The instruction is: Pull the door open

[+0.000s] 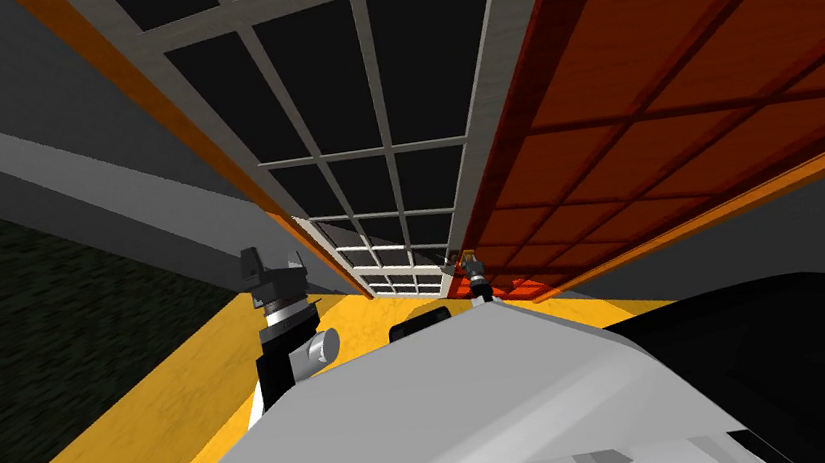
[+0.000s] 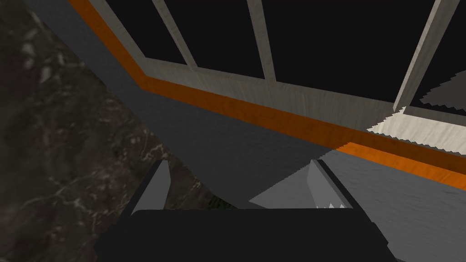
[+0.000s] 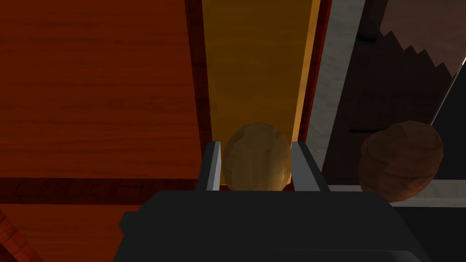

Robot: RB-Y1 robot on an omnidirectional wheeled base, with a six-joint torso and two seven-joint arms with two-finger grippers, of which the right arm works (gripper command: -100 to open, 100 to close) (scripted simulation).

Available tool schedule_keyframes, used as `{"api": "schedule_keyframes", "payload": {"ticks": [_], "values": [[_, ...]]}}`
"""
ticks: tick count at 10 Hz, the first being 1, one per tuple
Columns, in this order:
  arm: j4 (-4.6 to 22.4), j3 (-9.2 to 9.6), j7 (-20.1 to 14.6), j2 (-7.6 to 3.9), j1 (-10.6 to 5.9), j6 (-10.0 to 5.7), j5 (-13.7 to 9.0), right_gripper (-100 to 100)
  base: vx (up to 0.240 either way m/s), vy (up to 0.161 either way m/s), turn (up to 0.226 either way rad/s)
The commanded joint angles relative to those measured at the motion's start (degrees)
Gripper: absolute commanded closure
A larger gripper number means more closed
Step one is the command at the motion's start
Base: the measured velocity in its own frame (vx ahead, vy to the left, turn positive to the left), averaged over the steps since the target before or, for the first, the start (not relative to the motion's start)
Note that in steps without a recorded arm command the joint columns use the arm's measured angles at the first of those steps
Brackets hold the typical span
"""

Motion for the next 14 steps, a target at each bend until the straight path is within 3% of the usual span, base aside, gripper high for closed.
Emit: {"api": "schedule_keyframes", "payload": {"ticks": [1,6,10,14], "values": [[-0.04,-0.14,-0.04,-0.07,0.03,0.01,-0.09,100,0.000,0.000,0.000],[0.79,-0.72,-1.41,-0.77,1.93,0.16,-0.65,100,-0.095,0.036,-0.020],[2.00,-1.66,-4.24,-2.05,4.69,0.38,-1.81,100,-0.157,0.037,-0.052],[2.00,-1.66,-4.24,-2.05,4.69,0.38,-1.81,100,-0.047,0.005,-0.012]]}}
